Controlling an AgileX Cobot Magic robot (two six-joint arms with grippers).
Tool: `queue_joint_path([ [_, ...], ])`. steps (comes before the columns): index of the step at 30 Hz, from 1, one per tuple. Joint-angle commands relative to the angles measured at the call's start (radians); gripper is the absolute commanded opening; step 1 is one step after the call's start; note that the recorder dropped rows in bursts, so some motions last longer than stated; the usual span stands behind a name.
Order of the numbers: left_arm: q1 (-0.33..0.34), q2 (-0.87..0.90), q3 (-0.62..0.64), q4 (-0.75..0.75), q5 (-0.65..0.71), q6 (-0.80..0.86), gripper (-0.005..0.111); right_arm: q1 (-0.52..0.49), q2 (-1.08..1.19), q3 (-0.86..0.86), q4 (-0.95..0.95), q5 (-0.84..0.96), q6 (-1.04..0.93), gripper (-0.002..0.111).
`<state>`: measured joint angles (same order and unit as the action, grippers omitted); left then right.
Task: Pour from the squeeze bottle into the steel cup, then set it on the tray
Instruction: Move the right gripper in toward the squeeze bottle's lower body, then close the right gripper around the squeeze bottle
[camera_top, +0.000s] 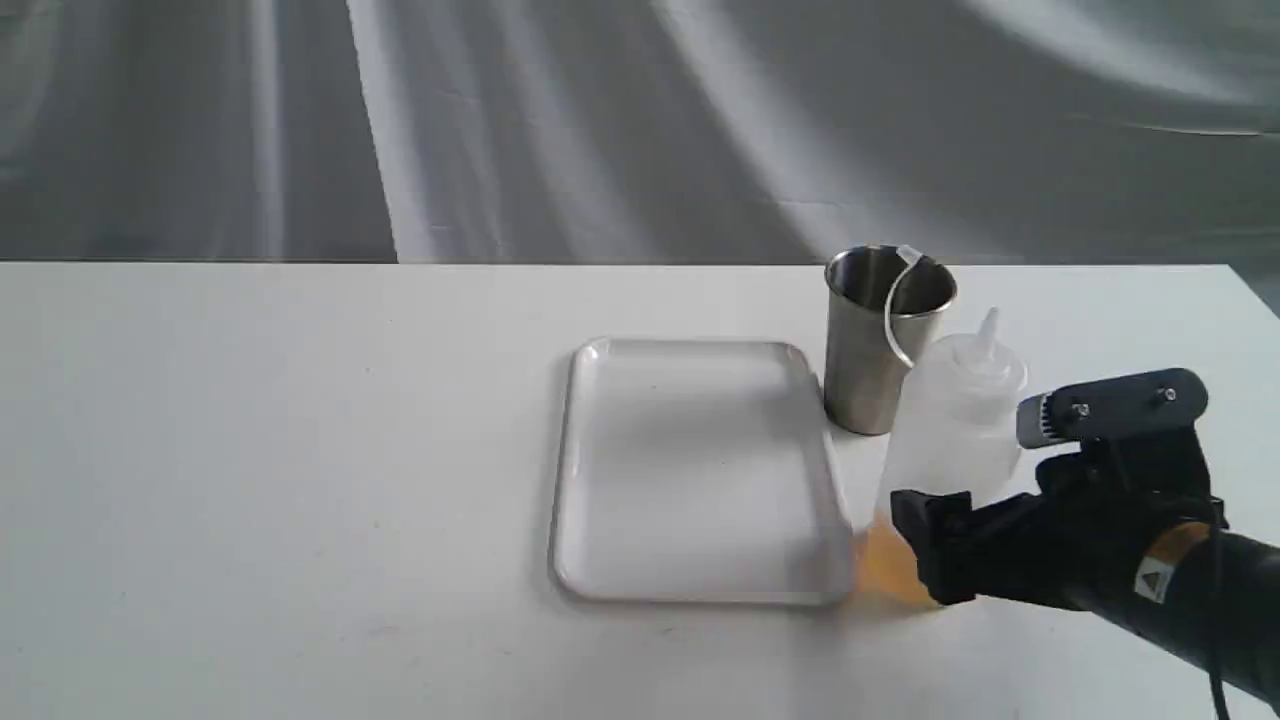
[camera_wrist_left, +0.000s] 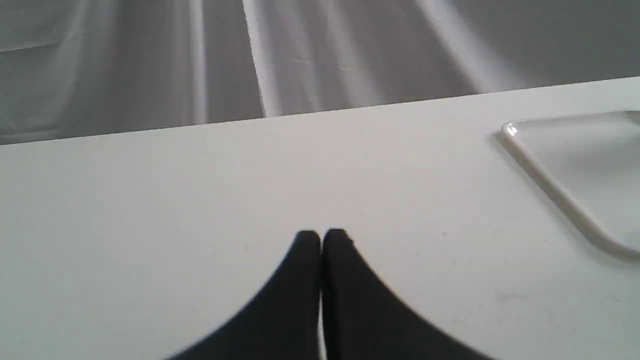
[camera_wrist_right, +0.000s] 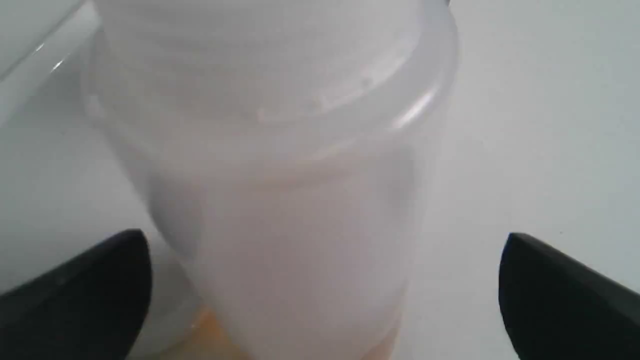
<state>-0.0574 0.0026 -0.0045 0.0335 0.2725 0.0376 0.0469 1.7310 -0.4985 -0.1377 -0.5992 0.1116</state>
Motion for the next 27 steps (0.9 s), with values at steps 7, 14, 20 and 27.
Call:
queue_joint_path([
  [7,-0.006,-0.003,0.004,-0.001,-0.007,-0.003,0.000,0.005,0.097,-0.102,-0.027,-0.010,0.031,0.093],
  [14,-0.006,-0.003,0.004,-0.001,-0.007,-0.003,0.000,0.005,0.126,-0.131,-0.038,-0.018,0.059,0.091],
  [20,-0.006,-0.003,0.004,-0.001,-0.007,-0.003,0.000,0.005,0.126,-0.131,-0.043,-0.048,0.080,0.077],
  [27,-0.006,-0.003,0.004,-0.001,-0.007,-0.003,0.000,0.005,0.126,-0.131,-0.095,-0.062,0.139,0.024],
])
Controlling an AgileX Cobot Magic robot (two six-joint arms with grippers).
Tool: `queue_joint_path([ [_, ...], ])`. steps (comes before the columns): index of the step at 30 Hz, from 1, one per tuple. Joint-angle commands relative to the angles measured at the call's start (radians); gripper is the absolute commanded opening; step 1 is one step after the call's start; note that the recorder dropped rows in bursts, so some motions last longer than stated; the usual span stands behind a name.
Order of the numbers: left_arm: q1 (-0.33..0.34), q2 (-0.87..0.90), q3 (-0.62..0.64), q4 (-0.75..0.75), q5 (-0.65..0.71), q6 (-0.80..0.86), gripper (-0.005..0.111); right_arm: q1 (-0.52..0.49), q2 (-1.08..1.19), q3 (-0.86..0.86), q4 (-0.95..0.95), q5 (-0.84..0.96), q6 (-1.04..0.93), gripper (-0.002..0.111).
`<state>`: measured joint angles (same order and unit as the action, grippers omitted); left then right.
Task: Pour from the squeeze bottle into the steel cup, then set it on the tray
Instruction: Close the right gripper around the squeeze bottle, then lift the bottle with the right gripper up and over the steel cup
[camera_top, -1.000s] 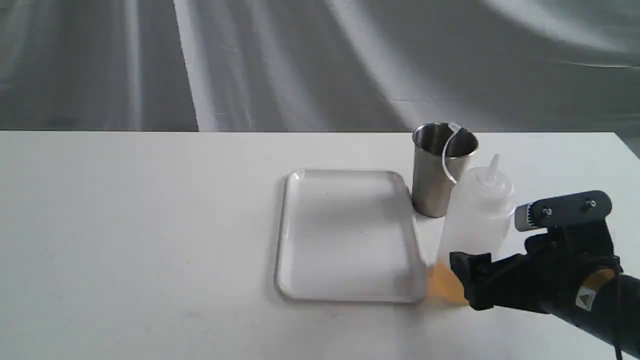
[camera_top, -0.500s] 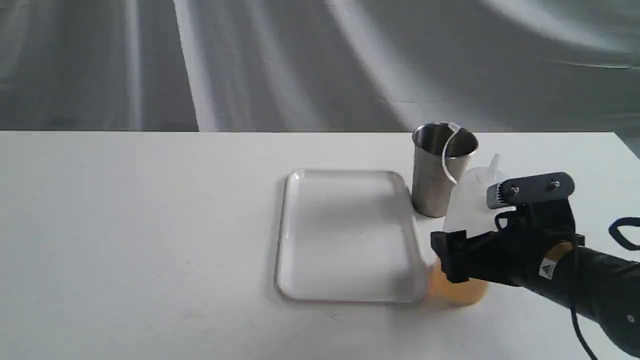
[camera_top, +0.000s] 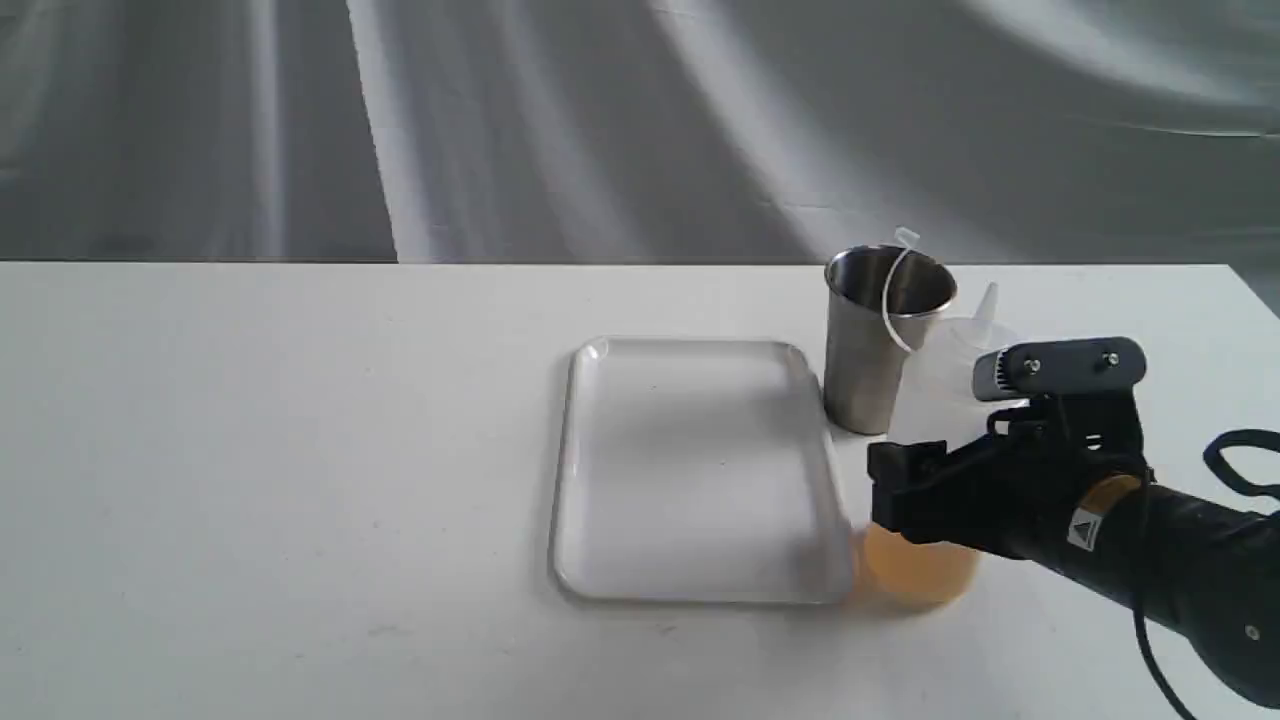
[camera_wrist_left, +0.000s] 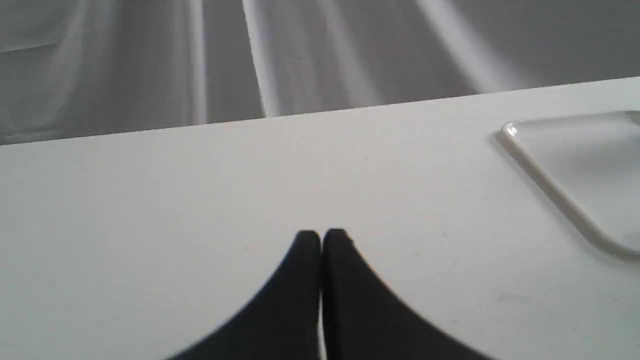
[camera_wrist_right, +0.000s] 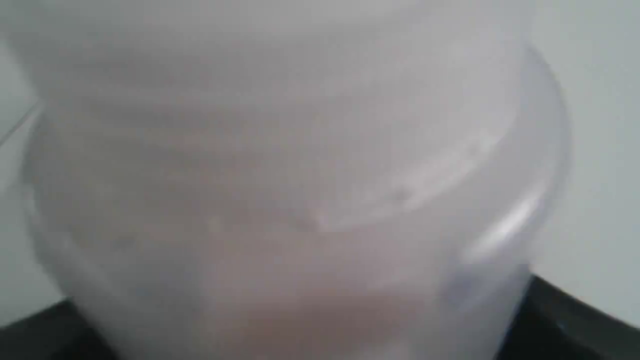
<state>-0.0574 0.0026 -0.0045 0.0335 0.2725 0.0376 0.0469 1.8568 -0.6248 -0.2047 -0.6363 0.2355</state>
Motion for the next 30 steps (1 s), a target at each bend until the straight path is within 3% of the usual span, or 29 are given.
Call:
queue_joint_path([
  [1,-0.006,-0.003,0.004,-0.001,-0.007,-0.003,0.000,0.005,0.000,-0.005,-0.028,-0.026,0.018,0.017],
  [5,-0.006,-0.003,0.004,-0.001,-0.007,-0.005,0.000,0.005,-0.016,-0.005,-0.028,-0.028,0.060,0.000],
  [10,-0.006,-0.003,0.004,-0.001,-0.007,-0.005,0.000,0.005,-0.088,-0.005,-0.025,0.006,0.060,0.000],
  [18,-0.006,-0.003,0.004,-0.001,-0.007,-0.002,0.000,-0.004,-0.274,-0.005,-0.016,0.273,0.014,0.000],
  [30,-0.006,-0.003,0.004,-0.001,-0.007,-0.005,0.000,-0.107,-0.403,-0.005,-0.116,0.550,-0.004,0.000],
])
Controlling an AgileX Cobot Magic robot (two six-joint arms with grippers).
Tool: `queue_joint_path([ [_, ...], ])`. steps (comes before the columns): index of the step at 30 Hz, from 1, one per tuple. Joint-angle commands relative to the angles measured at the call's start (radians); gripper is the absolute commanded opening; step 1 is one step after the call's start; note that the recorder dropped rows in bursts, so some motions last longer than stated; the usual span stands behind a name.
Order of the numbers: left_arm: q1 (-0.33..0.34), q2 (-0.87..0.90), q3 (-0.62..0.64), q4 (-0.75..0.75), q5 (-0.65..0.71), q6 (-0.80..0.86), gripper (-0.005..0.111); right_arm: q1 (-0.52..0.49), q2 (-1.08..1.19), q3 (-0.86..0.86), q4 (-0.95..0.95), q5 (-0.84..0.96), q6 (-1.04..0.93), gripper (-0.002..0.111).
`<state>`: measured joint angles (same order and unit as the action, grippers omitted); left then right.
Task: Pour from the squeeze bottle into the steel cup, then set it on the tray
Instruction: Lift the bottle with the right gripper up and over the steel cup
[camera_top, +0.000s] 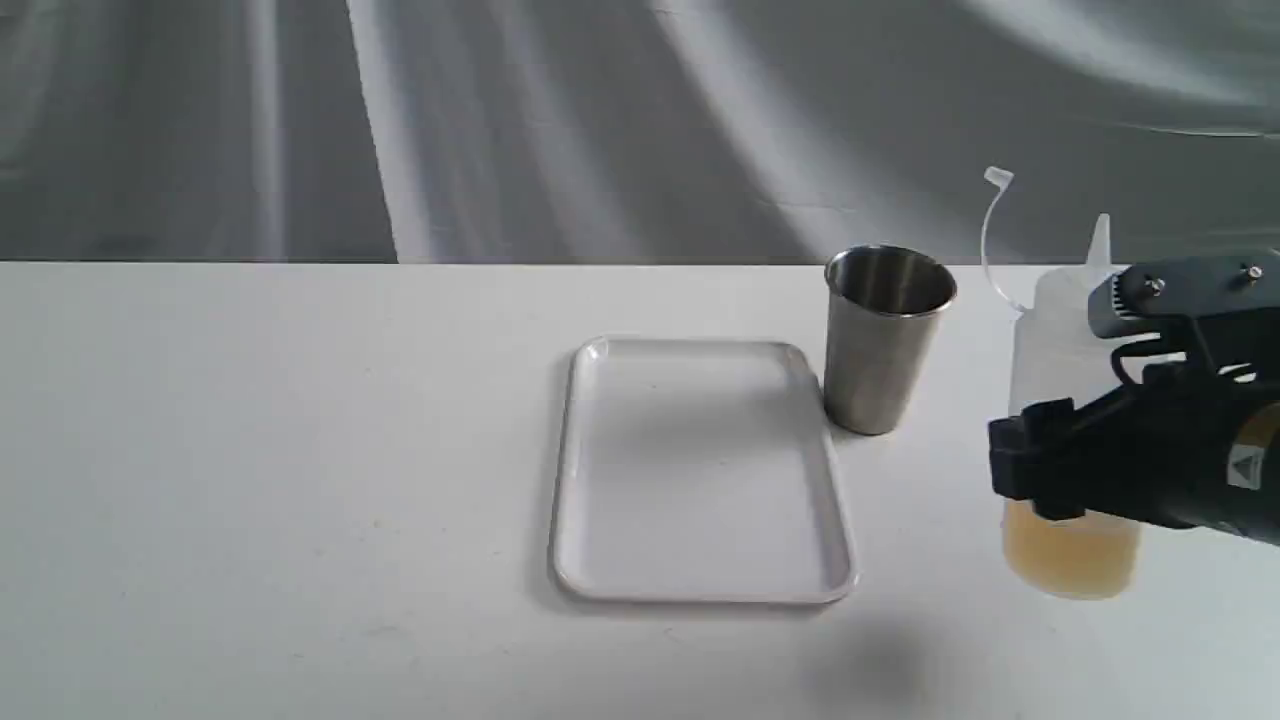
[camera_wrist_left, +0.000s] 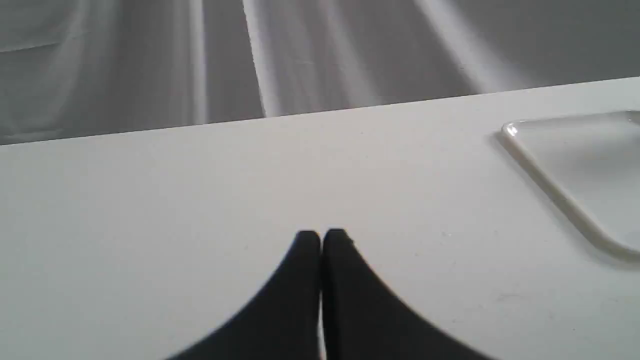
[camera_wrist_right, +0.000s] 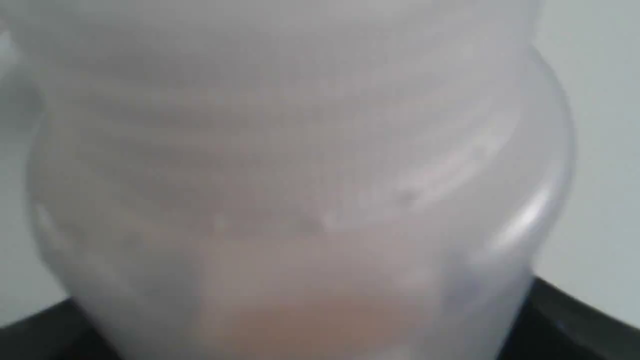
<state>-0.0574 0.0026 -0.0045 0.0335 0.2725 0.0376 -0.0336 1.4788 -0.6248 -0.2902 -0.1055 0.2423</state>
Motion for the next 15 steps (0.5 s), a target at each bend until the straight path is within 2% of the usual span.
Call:
queue_joint_path([
  [1,-0.006,-0.003,0.004,-0.001,-0.007,-0.005,0.000,-0.030,-0.028,-0.005,-0.043,0.021,-0.010,0.000],
  [6,-0.006,-0.003,0.004,-0.001,-0.007,-0.005,0.000,-0.051,-0.028,-0.006,-0.062,0.028,-0.004,0.000],
  [10,-0.006,-0.003,0.004,-0.001,-0.007,-0.003,0.000,-0.050,-0.028,-0.069,-0.087,0.106,0.004,0.000],
  [15,-0.006,-0.003,0.004,-0.001,-0.007,-0.003,0.000,-0.050,-0.028,-0.202,-0.245,0.240,0.092,0.000],
])
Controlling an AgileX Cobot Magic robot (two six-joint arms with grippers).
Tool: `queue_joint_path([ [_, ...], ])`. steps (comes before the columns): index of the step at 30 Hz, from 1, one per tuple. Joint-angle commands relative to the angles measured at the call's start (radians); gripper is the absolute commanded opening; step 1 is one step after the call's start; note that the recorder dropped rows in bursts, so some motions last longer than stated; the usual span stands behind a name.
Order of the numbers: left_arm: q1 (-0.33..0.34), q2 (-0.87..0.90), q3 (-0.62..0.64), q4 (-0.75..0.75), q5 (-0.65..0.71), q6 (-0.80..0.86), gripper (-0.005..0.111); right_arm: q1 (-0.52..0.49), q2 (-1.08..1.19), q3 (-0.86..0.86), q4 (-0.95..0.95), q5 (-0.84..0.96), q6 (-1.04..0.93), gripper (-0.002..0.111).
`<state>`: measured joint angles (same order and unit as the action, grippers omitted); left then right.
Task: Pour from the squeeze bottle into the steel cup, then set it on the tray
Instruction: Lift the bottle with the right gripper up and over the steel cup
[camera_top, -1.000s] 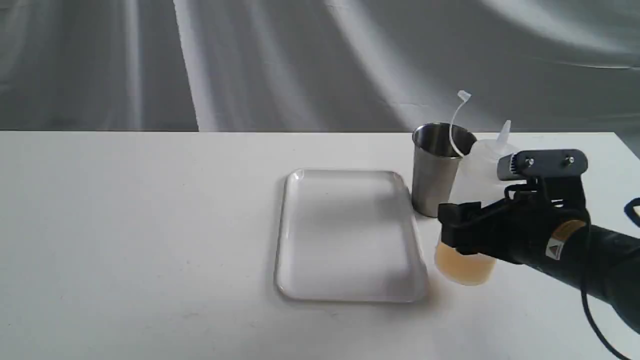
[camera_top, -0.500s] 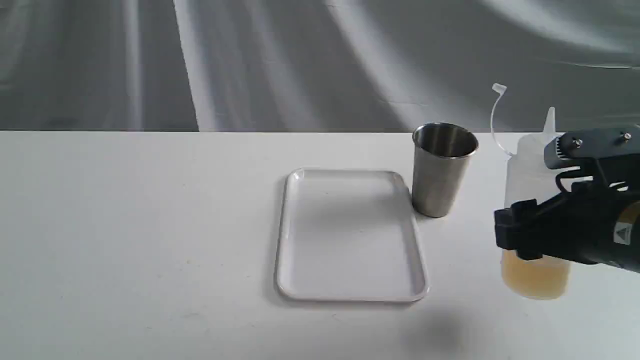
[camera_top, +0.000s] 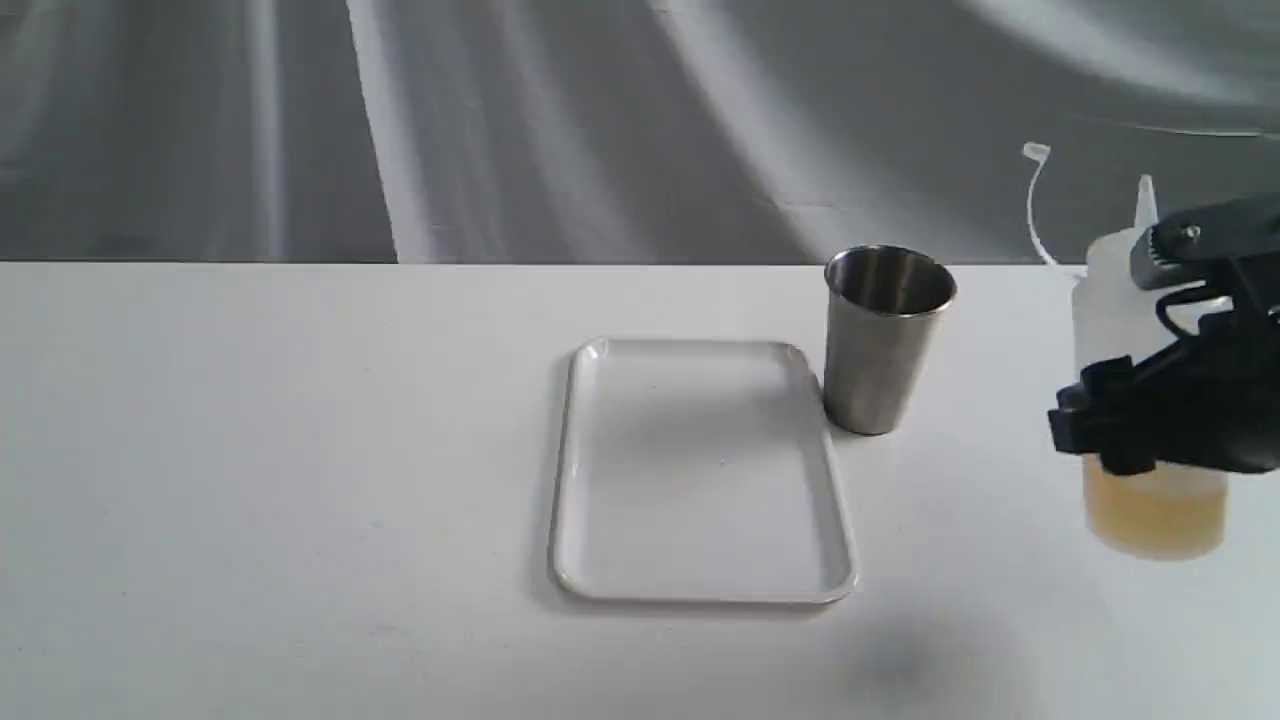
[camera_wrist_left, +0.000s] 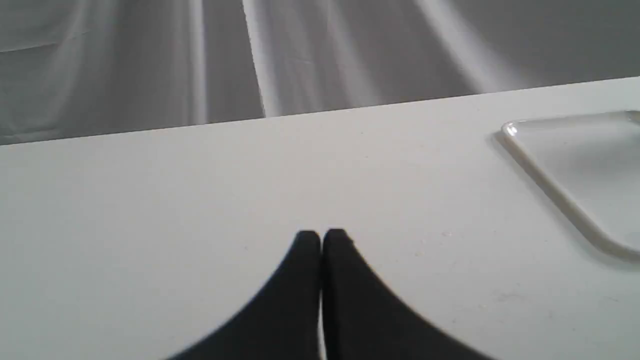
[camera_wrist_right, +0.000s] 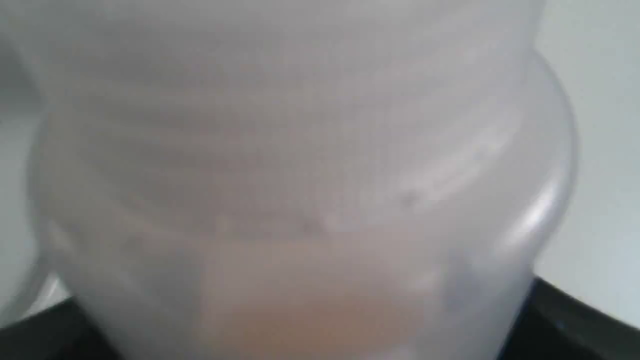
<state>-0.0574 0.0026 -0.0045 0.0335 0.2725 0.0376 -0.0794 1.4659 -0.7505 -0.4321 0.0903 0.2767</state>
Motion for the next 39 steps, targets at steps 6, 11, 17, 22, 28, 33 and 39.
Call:
queue_joint_path([
  [6,-0.006,-0.003,0.004,-0.001,-0.007,-0.003,0.000,-0.002,-0.008,-0.228,-0.477,0.199,0.401,0.000],
  [11,-0.006,-0.003,0.004,-0.001,-0.007,-0.005,0.000,0.015,0.015,-0.323,-0.682,0.315,0.543,0.000],
  [17,-0.006,-0.003,0.004,-0.001,-0.007,-0.005,0.000,0.072,0.094,-0.399,-0.927,0.467,0.651,0.000],
  [22,-0.006,-0.003,0.004,-0.001,-0.007,-0.001,0.000,0.114,0.188,-0.433,-1.056,0.533,0.682,0.000],
  [28,-0.006,-0.003,0.004,-0.001,-0.007,-0.001,0.000,0.118,0.276,-0.434,-1.154,0.558,0.682,0.000],
  [33,-0.006,-0.003,0.004,-0.001,-0.007,-0.005,0.000,0.116,0.314,-0.439,-1.192,0.603,0.755,0.000],
  [39,-0.006,-0.003,0.004,-0.001,-0.007,-0.005,0.000,0.119,0.351,-0.439,-1.257,0.607,0.771,0.000],
])
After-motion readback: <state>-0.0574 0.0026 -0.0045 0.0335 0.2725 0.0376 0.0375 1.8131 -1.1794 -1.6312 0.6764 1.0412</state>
